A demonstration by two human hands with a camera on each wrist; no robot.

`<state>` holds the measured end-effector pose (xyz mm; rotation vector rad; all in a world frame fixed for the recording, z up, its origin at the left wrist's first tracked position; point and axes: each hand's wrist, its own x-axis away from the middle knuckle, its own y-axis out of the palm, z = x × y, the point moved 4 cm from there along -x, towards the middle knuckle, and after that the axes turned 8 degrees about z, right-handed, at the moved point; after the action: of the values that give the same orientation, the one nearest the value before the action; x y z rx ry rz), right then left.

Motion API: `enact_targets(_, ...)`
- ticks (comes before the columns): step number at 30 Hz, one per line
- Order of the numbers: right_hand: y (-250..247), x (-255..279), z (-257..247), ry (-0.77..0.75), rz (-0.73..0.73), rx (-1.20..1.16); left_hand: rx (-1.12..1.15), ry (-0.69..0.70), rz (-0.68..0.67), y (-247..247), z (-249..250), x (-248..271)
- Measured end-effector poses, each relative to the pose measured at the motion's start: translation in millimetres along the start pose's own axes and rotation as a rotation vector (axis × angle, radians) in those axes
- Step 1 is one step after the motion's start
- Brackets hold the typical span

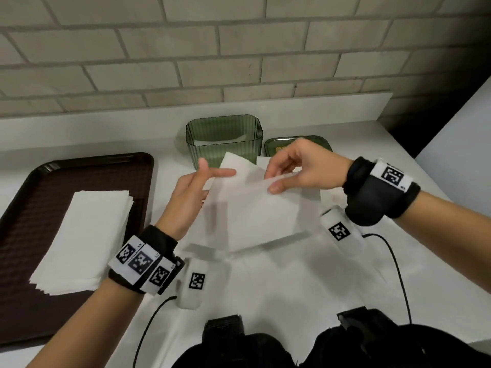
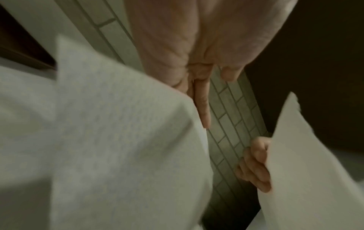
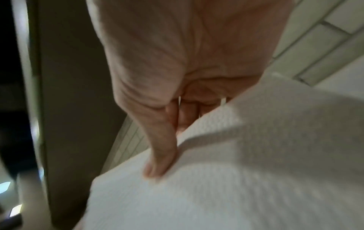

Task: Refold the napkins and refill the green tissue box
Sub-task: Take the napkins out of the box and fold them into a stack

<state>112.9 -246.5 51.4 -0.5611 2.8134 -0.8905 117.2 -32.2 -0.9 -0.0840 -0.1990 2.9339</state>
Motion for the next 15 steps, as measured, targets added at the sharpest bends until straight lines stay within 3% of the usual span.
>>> enact_targets(4, 2, 1, 19, 0.142, 0.316, -0.548, 0.287, -0.085, 0.121, 1, 0, -4)
enact_targets(7, 17, 2, 37, 0.321, 0.412, -0.888, 0.451, -0.113, 0.109, 7, 1, -1)
enact_targets(10, 28, 1, 41, 0.419, 0.447, -1.039, 0.531, -0.087, 0.083, 15, 6, 2)
enact_targets(12, 28, 0, 40, 0.423, 0.502, -1.1, 0.515, -0.127, 0.189, 14, 3, 0)
enact_targets(15, 25, -1, 35, 0.394, 0.506, -1.127, 0.462, 0.008, 0.281, 10, 9, -3)
